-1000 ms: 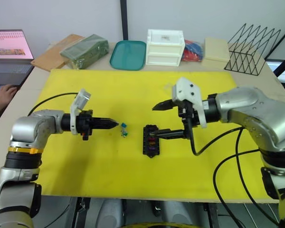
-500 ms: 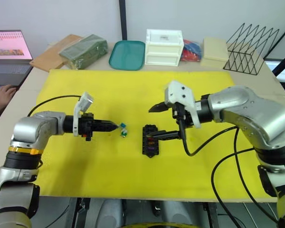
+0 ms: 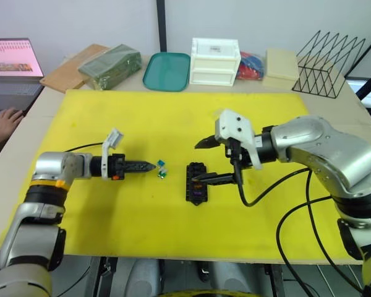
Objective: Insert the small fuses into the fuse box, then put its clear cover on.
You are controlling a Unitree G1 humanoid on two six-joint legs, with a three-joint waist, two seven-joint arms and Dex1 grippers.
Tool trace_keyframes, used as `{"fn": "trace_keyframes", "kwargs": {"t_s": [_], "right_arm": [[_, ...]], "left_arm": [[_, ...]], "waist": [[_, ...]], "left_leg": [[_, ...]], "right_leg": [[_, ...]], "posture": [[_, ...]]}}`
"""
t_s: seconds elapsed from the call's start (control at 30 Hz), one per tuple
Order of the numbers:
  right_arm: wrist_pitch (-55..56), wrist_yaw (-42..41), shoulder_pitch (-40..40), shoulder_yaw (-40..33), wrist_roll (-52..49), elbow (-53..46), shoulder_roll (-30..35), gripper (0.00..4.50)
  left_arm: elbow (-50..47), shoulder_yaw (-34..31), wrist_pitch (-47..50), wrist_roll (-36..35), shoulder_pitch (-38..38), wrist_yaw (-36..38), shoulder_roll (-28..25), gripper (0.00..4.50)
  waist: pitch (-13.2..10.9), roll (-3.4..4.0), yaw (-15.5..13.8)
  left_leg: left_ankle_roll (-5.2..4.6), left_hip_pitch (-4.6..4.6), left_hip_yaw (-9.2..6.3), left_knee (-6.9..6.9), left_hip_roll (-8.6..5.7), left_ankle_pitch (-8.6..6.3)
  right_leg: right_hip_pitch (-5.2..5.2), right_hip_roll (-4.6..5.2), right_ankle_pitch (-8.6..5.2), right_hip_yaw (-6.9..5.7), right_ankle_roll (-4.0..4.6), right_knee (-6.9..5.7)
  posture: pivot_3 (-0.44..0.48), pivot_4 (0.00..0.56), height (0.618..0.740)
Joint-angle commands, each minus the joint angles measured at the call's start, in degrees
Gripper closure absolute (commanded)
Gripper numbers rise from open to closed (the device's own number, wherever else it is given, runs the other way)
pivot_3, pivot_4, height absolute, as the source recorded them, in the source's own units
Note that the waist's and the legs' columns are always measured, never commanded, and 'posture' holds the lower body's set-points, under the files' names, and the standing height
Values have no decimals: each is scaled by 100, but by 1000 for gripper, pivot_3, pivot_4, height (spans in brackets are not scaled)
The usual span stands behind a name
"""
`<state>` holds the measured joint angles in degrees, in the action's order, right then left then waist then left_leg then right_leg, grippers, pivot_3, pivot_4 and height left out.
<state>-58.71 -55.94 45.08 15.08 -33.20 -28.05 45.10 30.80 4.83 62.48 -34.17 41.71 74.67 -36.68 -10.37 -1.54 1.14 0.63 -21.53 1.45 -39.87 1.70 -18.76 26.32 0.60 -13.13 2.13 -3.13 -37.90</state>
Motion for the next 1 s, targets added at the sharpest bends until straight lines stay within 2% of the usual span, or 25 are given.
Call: {"fn": "trace_keyframes", "kwargs": {"t_s": [0.03,0.47,0.7,1.0], "right_arm": [[107,5,14,-28,84,-215,108,0],[94,90,-34,-11,158,-304,100,0],[61,152,-56,-47,121,-352,106,0],[116,146,-54,-20,154,-329,96,0]], "left_arm": [[64,-36,75,45,177,56,9,2648],[339,471,-140,502,405,321,192,2648],[934,254,-319,637,663,371,179,2648],[877,407,-370,823,565,599,117,2648]], "waist": [[0,0,9],[0,0,-19],[0,0,-14],[0,0,0]], "left_leg": [[-1,1,0,0,0,0],[-1,1,0,-1,0,0],[-1,2,0,-2,-1,0],[-1,2,-1,-2,0,-1]], "right_leg": [[0,0,0,1,0,-1],[-1,1,0,0,0,-1],[-2,0,0,0,0,-1],[-1,0,0,0,0,-2]], "posture": [[0,150,740],[0,150,740],[0,150,740],[0,150,740]]}}
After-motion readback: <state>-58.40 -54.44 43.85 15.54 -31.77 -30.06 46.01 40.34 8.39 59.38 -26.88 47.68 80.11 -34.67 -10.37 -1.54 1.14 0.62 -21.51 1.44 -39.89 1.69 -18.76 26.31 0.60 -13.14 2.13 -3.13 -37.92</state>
